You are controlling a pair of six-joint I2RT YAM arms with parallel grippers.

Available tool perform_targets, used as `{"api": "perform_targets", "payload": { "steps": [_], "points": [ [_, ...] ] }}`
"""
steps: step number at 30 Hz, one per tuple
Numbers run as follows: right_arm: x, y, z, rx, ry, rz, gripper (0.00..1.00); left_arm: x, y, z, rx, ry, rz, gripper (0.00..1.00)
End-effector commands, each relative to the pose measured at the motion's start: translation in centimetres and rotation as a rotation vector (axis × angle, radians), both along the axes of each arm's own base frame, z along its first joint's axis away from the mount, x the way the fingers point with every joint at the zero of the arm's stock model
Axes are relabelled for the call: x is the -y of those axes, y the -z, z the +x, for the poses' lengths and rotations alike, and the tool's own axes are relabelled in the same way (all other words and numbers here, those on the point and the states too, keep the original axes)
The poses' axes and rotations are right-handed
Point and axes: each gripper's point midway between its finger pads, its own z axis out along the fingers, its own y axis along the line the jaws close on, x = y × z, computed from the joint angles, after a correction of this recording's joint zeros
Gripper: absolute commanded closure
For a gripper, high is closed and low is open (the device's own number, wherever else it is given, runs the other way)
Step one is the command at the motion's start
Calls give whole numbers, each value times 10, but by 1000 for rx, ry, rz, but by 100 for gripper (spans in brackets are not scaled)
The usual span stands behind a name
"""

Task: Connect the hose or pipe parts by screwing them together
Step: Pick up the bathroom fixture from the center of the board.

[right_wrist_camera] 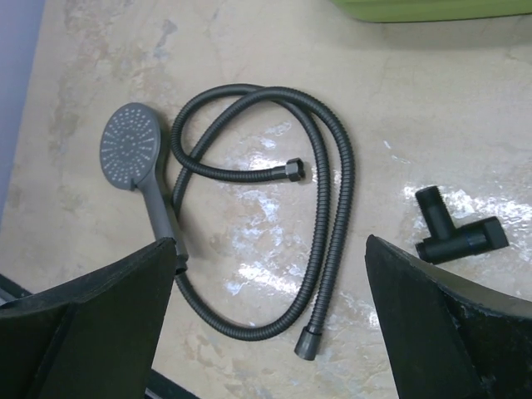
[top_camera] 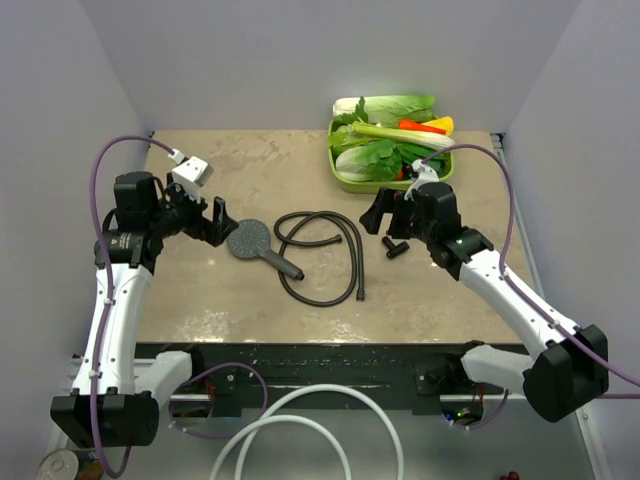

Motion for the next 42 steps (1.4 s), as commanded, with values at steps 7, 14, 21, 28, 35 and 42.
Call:
{"api": "perform_targets", "payload": {
  "steps": [7,14,21,28,35,42],
  "points": [
    [-52,6,-11,120,-147,-251,2,20,24,-7,-37,169,-35,1],
    [-123,25,-34,220,-435,-312,9,32,34,-16,-28,304,-39,1],
    [-155,68,-32,195,-500,-406,13,31,55,-18,-72,338,-18,1],
    [-193,79,-19,179,-621,-428,14,20,69,-27,-83,322,-10,1],
    [-223,113,-20,113,-724,-432,22,1,67,-29,-75,310,14,1],
    [-233,145,-28,82,-775,-505,30,-12,73,-23,-127,286,-27,1]
  ]
}}
